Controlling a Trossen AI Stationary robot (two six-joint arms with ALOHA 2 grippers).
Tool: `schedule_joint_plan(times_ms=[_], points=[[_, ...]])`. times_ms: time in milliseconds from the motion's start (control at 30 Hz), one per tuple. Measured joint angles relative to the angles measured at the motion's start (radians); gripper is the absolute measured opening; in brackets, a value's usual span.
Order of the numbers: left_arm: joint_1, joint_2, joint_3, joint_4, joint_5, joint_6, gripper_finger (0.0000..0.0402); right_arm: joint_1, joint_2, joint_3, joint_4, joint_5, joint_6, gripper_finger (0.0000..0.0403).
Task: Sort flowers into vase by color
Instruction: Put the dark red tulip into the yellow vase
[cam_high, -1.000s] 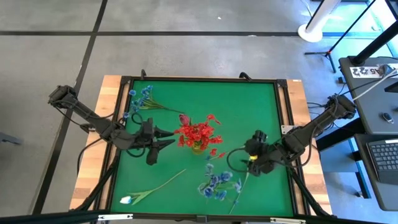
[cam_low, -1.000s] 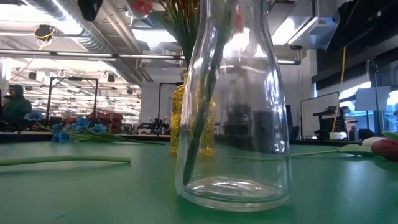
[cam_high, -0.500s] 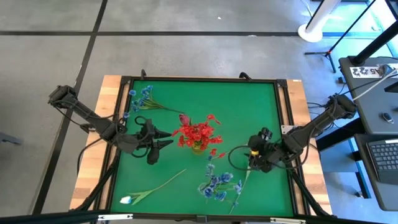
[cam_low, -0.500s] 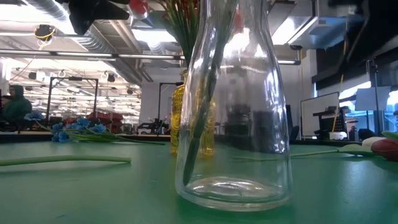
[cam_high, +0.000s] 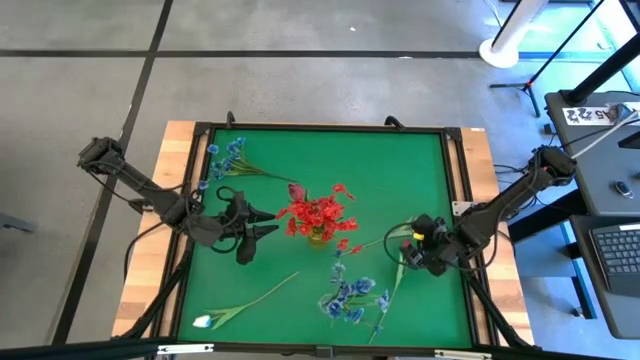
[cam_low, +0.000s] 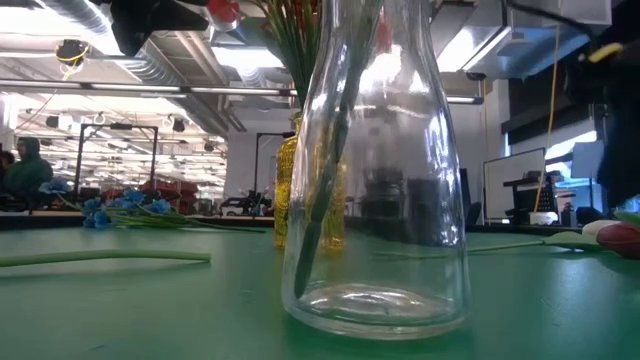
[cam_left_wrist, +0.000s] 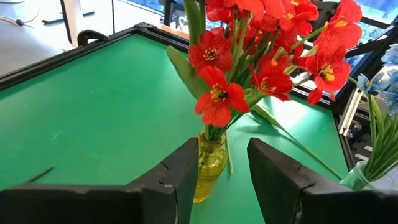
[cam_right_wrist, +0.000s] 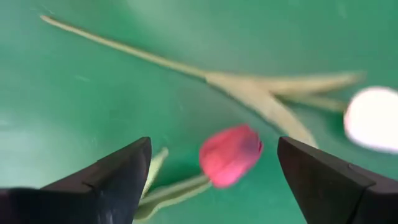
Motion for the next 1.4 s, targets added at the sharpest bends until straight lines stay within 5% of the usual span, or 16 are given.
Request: schedule_joint_plan(times_ms=[567,967,1133,1400], points=[[0.000,0.000,0.000,-0.006,0.000,-0.008,0.0135,0.001,0.127,0.000,0.210,-0.267,0.164,0.0349],[0.000,0.000,0.000,-0.007,0.000,-0.008,0.0135,0.001,0.287,0.016,0.283,-0.275,0.196,0.0345],[0.000,0.000,0.000,-0.006,0.000,-0.008,0.0135,0.001,0.292,0.036,0.250,-0.268,0.197,0.0292],[0.000,0.000,0.000,-0.006,0.000,-0.007,0.0135,0.001,0.293,0.037,0.245,-0.268,0.184,0.0136]])
